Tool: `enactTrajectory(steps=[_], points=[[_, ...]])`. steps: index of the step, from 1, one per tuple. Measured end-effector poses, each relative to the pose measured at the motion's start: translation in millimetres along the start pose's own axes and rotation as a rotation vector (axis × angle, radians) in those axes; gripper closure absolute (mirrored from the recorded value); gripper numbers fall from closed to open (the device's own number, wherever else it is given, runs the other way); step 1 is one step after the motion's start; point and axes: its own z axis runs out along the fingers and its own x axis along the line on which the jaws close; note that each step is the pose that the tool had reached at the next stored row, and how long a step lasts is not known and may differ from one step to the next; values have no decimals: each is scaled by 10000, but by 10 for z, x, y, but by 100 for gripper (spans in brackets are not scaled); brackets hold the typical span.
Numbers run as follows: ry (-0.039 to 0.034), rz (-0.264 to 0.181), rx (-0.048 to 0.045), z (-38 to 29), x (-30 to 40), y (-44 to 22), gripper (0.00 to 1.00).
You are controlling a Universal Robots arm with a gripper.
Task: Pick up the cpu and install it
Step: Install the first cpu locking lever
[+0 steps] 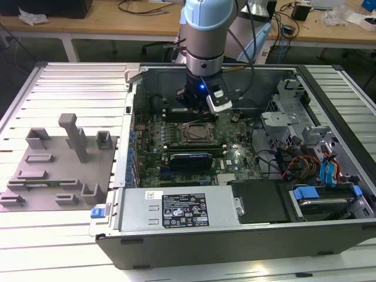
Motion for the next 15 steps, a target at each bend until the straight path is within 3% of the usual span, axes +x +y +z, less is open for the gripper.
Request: enactTrajectory(steps=[5, 11, 15], points=[[-20, 15, 0, 0, 1, 0, 89], [-106, 524, 38, 5, 18, -4, 89], [-156, 820, 56, 10, 65, 10, 89]])
